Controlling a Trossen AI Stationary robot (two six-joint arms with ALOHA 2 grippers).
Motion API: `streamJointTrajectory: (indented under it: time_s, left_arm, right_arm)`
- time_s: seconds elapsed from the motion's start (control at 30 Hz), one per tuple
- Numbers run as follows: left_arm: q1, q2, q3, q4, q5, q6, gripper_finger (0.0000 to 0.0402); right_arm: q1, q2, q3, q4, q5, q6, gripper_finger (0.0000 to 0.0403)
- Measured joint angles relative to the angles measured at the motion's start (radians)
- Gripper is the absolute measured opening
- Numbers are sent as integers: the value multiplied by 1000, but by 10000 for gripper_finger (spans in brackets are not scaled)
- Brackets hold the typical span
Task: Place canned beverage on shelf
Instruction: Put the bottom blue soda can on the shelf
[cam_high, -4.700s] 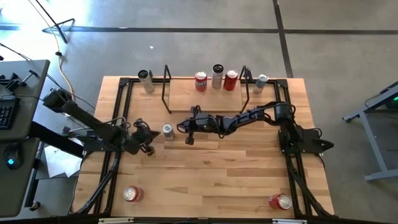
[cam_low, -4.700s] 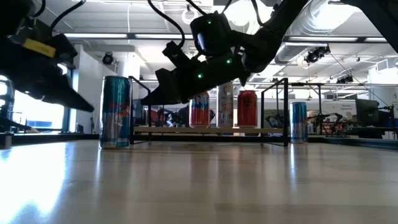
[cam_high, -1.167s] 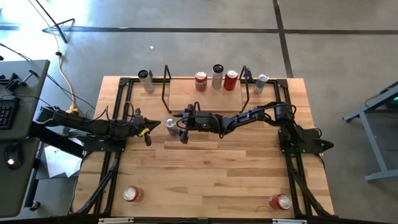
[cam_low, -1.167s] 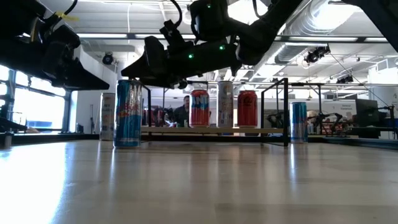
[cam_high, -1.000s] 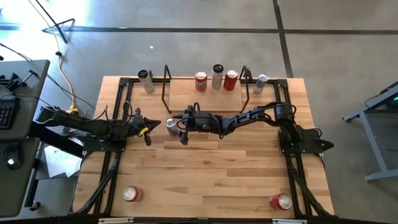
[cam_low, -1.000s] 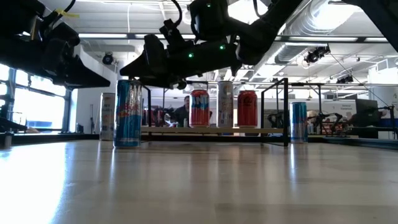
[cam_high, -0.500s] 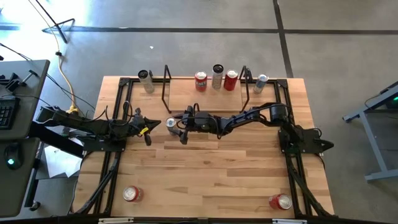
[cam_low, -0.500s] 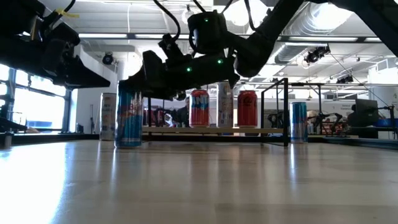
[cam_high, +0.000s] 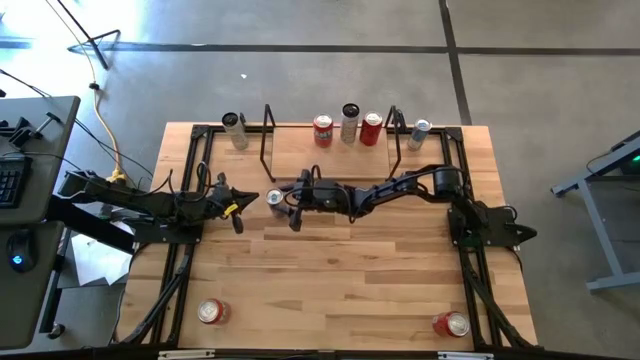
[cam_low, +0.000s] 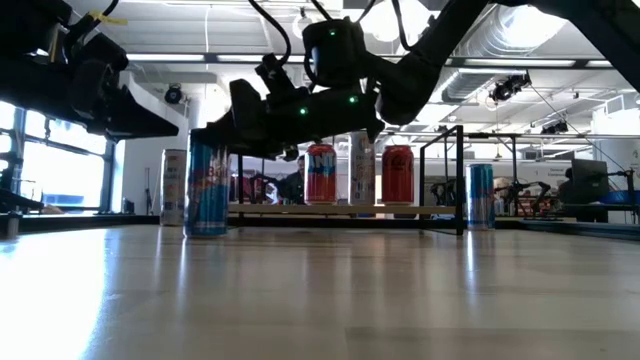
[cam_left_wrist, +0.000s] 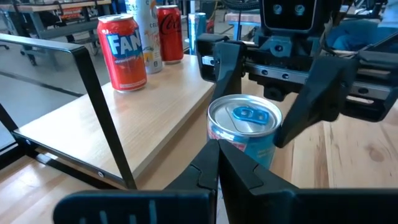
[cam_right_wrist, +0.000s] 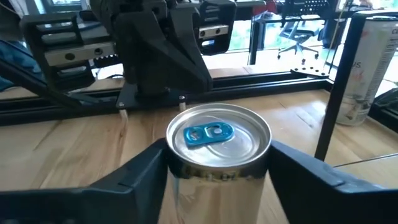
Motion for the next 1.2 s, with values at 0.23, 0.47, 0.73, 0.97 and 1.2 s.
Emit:
streamJointTrajectory:
  time_s: [0.23,0.47,0.73,0.97,1.2]
  left_arm:
    - [0,7,0,-5,1,15,0]
    - [0,7,0,-24,3,15,0]
    - [0,7,0,-24,3,8,0]
    - [0,7,0,-22,3,8,0]
    - [0,7,0,-23,5,8,0]
  right_arm:
    - [-11,-2,0,-1,-42,-2,197]
    - [-24,-81,-2,-4,-42,-35,197]
    - [-121,-250,0,-98,-55,-114,197]
    - [-291,-232,81,-220,-227,-112,197]
    - [-356,-138,191,-302,-249,-158,197]
